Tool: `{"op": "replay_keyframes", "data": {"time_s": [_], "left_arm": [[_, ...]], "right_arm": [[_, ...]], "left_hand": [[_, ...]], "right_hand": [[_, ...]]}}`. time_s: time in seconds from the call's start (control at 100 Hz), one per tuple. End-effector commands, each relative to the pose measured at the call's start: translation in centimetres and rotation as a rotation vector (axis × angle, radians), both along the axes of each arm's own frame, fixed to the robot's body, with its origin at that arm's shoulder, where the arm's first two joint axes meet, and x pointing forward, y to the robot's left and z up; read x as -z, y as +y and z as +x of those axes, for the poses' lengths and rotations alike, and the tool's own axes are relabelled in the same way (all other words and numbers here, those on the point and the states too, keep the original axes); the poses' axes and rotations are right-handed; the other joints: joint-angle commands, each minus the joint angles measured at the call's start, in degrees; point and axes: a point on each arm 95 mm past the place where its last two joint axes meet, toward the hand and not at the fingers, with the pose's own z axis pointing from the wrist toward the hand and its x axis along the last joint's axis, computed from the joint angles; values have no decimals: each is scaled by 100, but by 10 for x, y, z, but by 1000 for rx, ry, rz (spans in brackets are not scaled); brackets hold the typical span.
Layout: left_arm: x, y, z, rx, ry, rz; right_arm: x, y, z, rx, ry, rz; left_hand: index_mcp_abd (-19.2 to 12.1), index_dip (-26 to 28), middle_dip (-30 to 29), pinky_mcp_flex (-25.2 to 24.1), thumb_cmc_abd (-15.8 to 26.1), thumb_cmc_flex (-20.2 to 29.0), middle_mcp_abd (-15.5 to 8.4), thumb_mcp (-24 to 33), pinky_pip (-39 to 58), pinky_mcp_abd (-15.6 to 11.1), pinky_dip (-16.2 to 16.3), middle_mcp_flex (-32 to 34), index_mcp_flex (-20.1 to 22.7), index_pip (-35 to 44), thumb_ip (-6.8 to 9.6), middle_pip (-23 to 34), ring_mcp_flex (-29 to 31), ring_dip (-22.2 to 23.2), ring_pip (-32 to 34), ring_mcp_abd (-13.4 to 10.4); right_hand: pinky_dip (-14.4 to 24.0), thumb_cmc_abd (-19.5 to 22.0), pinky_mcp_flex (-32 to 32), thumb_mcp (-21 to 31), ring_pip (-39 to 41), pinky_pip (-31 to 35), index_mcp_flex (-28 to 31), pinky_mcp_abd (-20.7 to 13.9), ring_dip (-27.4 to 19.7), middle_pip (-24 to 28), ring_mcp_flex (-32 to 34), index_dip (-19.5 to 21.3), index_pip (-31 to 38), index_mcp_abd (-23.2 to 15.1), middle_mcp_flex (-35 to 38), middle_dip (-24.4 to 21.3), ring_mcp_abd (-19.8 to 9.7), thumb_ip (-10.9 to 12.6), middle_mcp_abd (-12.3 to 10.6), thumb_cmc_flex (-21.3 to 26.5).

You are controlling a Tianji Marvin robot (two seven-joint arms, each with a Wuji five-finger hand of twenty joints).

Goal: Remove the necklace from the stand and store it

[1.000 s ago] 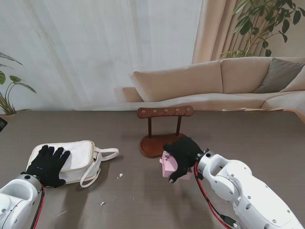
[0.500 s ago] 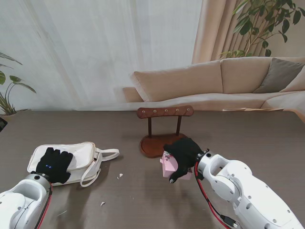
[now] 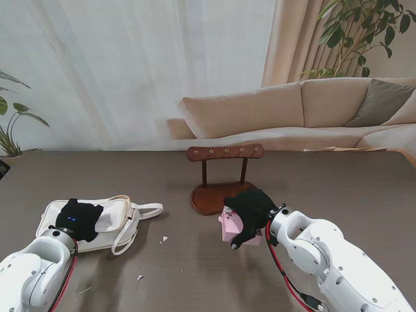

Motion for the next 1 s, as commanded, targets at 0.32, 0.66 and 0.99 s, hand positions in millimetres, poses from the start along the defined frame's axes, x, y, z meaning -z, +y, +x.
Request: {"op": "replay_keyframes", "data": {"time_s": [0.32, 0.66, 0.99], "left_arm": [[22, -8, -3, 43, 17, -155], [-3, -31, -4, 176, -53, -260], [-12, -61, -5, 270, -46, -338]], "right_arm": [[2, -2, 2, 9, 11, 3], [5, -3, 3, 15, 20, 9], [5, -4, 3, 17, 21, 6]], "left_hand": [[-1081, -445, 519, 1116, -172, 1025, -384, 755, 341, 429, -370, 1315, 629, 2369, 114, 376, 932, -31, 224, 269], [-1026, -499, 551, 1004, -173, 1109, -376, 719, 99, 361, -503, 1278, 658, 2374, 139, 345, 873, -140, 11, 305], [-1002, -492, 575, 906, -114, 1133, -355, 670, 39, 351, -495, 1234, 602, 2360, 154, 328, 836, -159, -61, 303]], "right_hand": [[-56, 1098, 521, 1203, 605, 127, 631, -59, 297, 309, 734, 95, 1490, -2032, 366, 247, -835, 621, -804, 4834], [-57, 1106, 524, 1193, 604, 129, 629, -58, 295, 311, 731, 96, 1489, -2029, 365, 248, -828, 623, -800, 4832], [-60, 1107, 524, 1193, 609, 129, 627, -57, 295, 312, 734, 97, 1487, -2020, 363, 248, -819, 626, -799, 4834]]}}
